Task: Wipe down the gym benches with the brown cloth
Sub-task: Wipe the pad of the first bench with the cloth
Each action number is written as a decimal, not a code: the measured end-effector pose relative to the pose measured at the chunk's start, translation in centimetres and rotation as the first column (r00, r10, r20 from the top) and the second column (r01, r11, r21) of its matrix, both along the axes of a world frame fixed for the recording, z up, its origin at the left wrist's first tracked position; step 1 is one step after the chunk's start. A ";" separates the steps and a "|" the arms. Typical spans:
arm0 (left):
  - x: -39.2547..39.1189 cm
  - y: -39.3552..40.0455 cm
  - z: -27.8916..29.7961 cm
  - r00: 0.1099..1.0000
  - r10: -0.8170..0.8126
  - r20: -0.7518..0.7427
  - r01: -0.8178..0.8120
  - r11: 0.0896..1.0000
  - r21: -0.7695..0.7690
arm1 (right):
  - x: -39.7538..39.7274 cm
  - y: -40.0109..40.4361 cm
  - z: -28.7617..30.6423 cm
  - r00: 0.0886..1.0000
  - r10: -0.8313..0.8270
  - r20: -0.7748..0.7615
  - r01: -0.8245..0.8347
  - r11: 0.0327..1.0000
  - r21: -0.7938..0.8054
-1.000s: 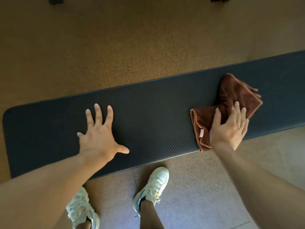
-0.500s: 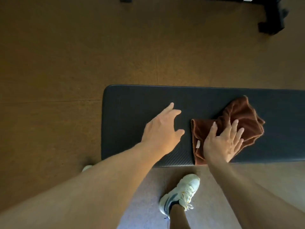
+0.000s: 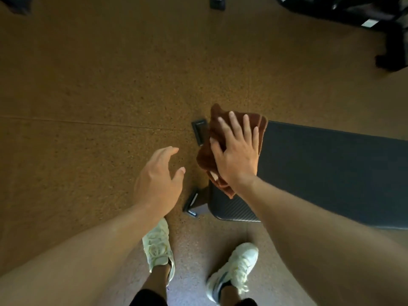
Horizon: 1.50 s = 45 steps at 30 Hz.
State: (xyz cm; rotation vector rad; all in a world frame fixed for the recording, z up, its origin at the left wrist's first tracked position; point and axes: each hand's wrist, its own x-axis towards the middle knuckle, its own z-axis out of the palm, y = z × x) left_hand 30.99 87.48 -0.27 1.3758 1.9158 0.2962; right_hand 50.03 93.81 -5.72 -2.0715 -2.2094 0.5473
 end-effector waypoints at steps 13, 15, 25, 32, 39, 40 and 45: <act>6.9 -6.8 1.7 0.992 -0.127 0.013 0.128 0.983 -0.131 | 9.5 -12.4 -0.2 0.731 0.680 0.062 -0.673 0.732 -0.103; 9.2 -7.4 2.2 0.988 -0.152 0.028 0.154 0.982 -0.113 | 13.0 -13.0 0.4 0.716 0.693 0.080 -0.680 0.719 -0.146; 18.6 -10.8 5.9 0.969 -0.187 0.161 0.221 0.948 -0.230 | 35.1 -18.7 6.7 0.912 -0.324 0.251 0.398 0.848 -0.351; 21.6 -11.9 13.2 0.948 0.057 0.312 0.095 0.889 -0.449 | 30.2 -19.6 13.5 0.430 -0.895 -0.118 0.652 0.399 -0.645; 20.1 -11.7 26.1 0.626 0.679 0.384 -0.176 0.603 -0.778 | 18.1 -21.2 32.9 0.133 -0.849 -0.512 0.320 0.526 -0.788; 19.7 -11.7 28.1 0.516 0.731 0.447 -0.129 0.582 -0.803 | 17.0 -21.2 35.4 0.063 -0.845 -0.531 0.270 0.527 -0.806; 16.7 -10.8 36.3 0.344 0.746 0.570 -0.261 0.659 -0.705 | 13.7 -20.6 43.4 0.049 -0.832 -0.552 0.125 0.554 -0.823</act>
